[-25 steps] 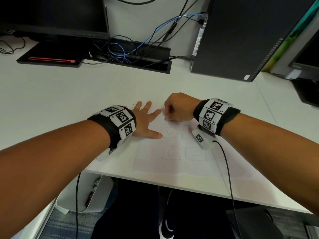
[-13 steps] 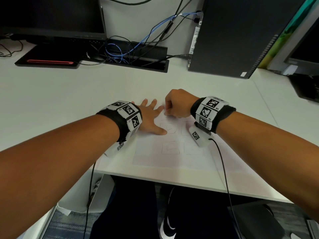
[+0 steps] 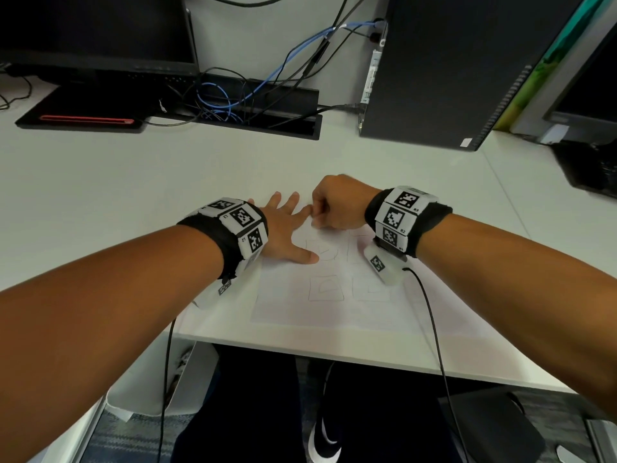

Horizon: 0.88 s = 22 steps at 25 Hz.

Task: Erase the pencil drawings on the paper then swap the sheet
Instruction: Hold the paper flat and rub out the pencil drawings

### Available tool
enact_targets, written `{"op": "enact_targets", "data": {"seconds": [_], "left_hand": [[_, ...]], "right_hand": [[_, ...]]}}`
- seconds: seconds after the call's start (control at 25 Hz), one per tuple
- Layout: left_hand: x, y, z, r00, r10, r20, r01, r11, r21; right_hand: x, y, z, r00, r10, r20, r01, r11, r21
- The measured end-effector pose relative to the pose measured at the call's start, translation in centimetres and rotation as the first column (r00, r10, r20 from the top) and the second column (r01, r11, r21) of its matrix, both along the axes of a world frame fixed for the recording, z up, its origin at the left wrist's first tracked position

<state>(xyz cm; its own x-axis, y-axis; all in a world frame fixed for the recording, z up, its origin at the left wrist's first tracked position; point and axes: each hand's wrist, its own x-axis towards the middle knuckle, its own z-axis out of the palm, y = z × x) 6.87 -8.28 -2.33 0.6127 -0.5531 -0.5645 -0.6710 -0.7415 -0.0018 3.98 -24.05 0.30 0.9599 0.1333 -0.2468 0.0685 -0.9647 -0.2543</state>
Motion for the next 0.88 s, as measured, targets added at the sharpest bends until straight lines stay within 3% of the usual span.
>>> {"op": "enact_targets", "data": {"seconds": [0.08, 0.24, 0.4, 0.56, 0.72, 0.88], "left_hand": [[-0.2, 0.0, 0.1, 1.000, 0.000, 0.006, 0.000, 1.000, -0.004], [0.1, 0.0, 0.1, 1.000, 0.012, -0.015, -0.012, 1.000, -0.002], [-0.1, -0.1, 0.2, 1.000, 0.013, -0.008, -0.013, 1.000, 0.008], [0.0, -0.1, 0.1, 1.000, 0.010, -0.011, -0.010, 1.000, 0.013], [-0.1, -0.1, 0.2, 1.000, 0.013, -0.017, -0.013, 1.000, 0.016], [0.0, -0.1, 0.2, 1.000, 0.011, -0.019, -0.011, 1.000, 0.019]], "right_hand": [[0.3, -0.6, 0.0, 0.998, -0.046, 0.051, 0.047, 0.999, -0.023], [-0.5, 0.0, -0.4, 0.999, 0.047, -0.025, -0.046, 0.998, 0.045], [0.4, -1.2, -0.2, 0.997, -0.054, 0.058, 0.055, 0.998, -0.005], [-0.5, -0.4, -0.5, 0.999, 0.028, -0.028, -0.027, 0.997, 0.066], [0.4, -1.5, 0.0, 0.997, -0.062, 0.051, 0.062, 0.998, 0.003], [-0.2, -0.3, -0.4, 0.998, 0.057, -0.007, -0.057, 0.998, 0.037]]}}
